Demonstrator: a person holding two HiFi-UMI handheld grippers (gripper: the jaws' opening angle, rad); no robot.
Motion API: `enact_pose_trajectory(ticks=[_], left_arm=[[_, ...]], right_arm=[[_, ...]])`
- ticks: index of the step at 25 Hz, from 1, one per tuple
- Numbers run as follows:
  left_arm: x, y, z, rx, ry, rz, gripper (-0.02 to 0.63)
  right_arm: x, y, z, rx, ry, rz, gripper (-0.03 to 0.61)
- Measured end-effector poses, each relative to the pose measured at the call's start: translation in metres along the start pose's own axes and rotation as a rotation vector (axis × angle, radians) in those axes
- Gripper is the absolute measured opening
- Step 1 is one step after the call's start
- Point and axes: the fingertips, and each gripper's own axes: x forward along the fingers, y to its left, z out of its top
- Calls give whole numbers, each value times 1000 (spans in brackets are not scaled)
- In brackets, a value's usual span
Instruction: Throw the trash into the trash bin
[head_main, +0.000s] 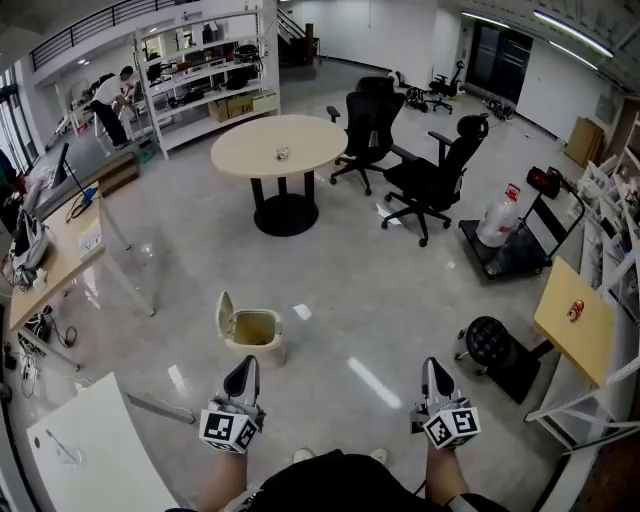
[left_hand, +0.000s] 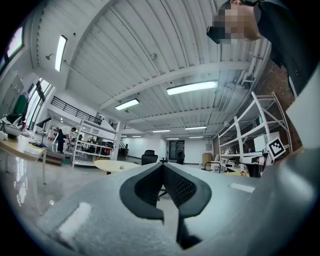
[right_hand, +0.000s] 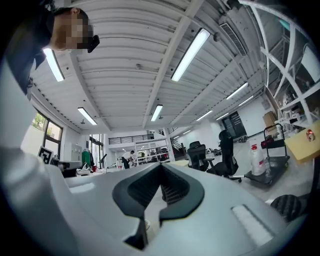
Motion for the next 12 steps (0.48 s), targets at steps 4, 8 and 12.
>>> enact_pose_trajectory(ticks=[4,8,12], left_arm=[[35,-47,-1,-1,-14,-66,5],[69,-98,-3,0,-27,-143,5],[100,-141,-6,-7,-36,-202,5]], right_arm=[[-18,-45,20,-23,-23,-39,5],[-42,-97,36,-21,-49,-106,5],[-67,-139,48,-23,-71,-172,5]])
